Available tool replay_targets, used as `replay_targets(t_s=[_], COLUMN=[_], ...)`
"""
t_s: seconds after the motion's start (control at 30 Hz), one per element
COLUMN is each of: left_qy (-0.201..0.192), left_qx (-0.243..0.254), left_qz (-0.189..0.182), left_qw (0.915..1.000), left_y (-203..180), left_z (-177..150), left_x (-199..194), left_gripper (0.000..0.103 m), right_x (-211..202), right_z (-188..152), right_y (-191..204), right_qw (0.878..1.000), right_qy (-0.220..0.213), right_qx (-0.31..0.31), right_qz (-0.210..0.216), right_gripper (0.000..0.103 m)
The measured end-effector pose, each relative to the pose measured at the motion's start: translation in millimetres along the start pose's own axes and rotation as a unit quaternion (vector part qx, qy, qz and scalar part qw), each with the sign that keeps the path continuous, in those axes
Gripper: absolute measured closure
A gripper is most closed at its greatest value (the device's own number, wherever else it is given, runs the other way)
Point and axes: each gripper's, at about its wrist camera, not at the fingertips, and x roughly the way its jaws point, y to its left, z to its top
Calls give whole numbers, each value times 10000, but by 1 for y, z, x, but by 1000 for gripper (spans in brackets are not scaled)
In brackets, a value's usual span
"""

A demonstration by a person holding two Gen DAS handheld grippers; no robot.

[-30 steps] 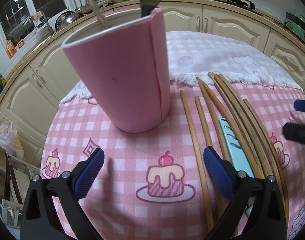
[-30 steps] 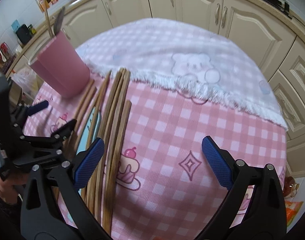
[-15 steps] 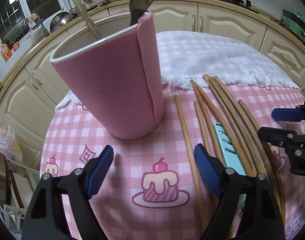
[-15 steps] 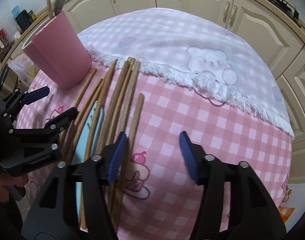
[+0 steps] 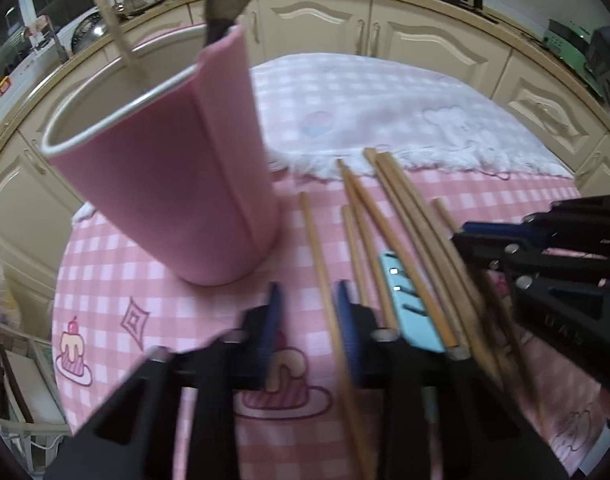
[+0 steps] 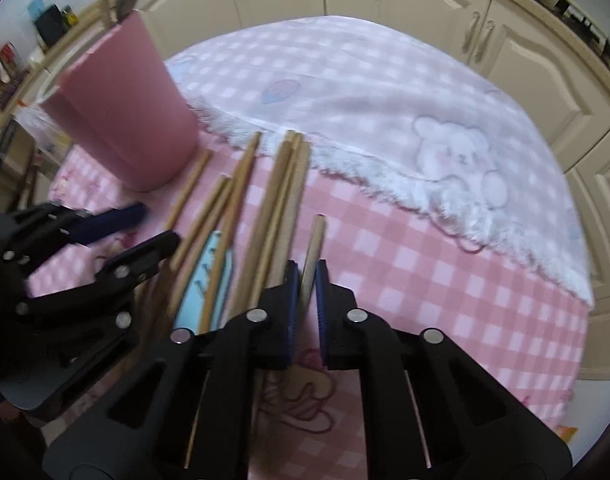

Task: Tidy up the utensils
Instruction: 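Grasp one wooden chopstick with each tool and lift, then carry both chopsticks over the pink cup and release them inside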

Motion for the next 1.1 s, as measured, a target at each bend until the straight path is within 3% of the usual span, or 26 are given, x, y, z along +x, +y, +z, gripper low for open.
replay_targets(t_s=[0.1,0.23,0.43,0.73,1.1], left_qy=[-67,-277,-999,-2431,-3475], left_qx=[-25,-134,-290,-699,-1073], left_qz=[-48,-125,-388,-489,-202], left_qw=[10000,9994,9938,9662,9313], left_y=[-2,1,10,22,39], left_z=[-1,-8,-17,-21,-21], left_x=[-4,-17,-59,-130,-182], left_gripper=[98,98,98,98,98], right_x=[-6,-26,-57,-107,-152], right_z=[-8,-15,-20,-20,-1], right_y=[-10,-23,-33,-33,-14], right_qw=[9989,9967,9911,9711,9486], right_qy=[-145,-475,-981,-2044,-2806], right_qx=[238,355,437,517,307], right_qz=[365,546,793,1123,1433], right_gripper=[97,97,97,97,97])
